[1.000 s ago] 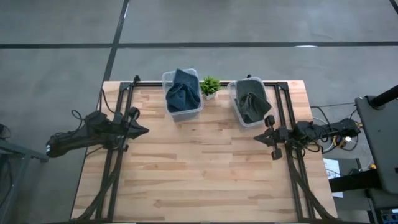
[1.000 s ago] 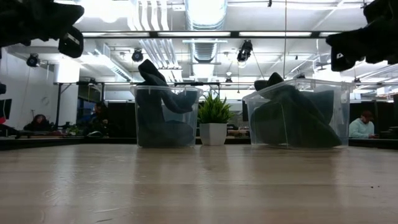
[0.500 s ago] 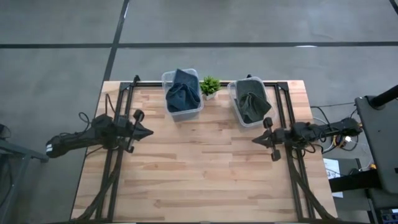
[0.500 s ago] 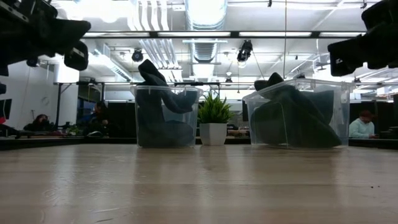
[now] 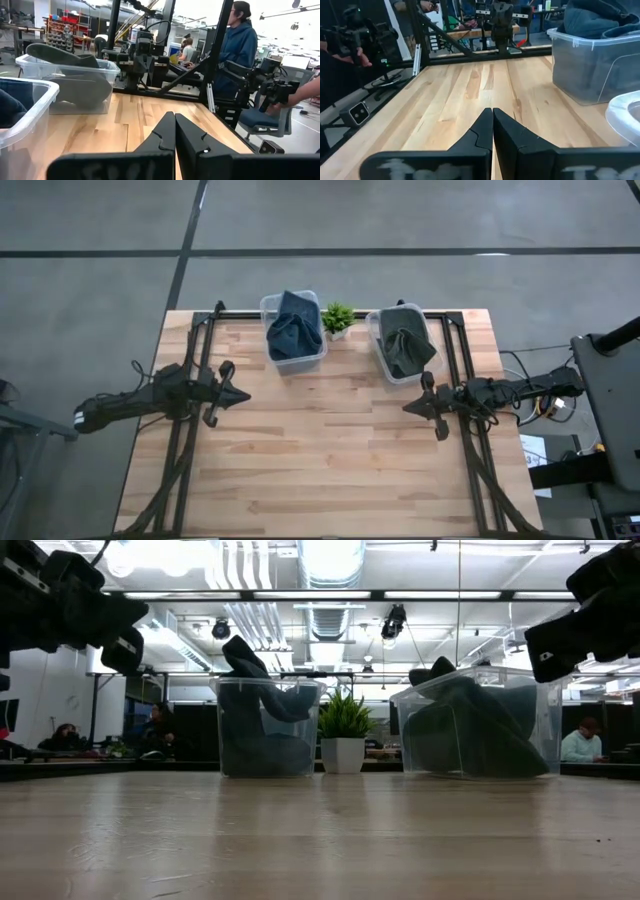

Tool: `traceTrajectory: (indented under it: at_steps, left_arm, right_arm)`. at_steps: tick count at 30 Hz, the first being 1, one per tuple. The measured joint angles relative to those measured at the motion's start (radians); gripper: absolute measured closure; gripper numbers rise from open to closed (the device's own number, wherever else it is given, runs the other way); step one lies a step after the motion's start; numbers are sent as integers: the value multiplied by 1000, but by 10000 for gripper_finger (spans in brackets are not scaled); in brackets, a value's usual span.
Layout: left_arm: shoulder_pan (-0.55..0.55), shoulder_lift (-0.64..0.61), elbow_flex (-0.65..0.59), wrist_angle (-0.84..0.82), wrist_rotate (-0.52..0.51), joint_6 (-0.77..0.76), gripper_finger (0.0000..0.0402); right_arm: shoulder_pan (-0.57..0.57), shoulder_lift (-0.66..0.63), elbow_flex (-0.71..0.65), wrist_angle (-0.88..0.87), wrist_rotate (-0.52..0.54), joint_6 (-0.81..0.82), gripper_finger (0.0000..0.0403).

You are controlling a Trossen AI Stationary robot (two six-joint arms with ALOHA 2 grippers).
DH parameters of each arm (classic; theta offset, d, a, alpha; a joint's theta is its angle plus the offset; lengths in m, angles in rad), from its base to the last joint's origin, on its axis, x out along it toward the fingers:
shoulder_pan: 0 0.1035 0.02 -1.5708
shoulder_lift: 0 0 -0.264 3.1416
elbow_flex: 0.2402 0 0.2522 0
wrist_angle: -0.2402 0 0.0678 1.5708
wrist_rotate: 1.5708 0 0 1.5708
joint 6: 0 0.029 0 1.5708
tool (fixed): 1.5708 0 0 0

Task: Pick & Place hat
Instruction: Return to Home Position

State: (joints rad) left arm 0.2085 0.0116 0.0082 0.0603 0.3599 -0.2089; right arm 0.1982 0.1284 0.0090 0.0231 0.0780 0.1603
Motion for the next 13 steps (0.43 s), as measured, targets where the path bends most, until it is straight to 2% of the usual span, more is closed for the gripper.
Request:
traceTrajectory:
  at_steps: [13]
  left_arm:
    - [0, 2, -1, -5, 0, -30, 400]
  right_arm:
    - [0, -1, 0, 1, 0, -3, 394]
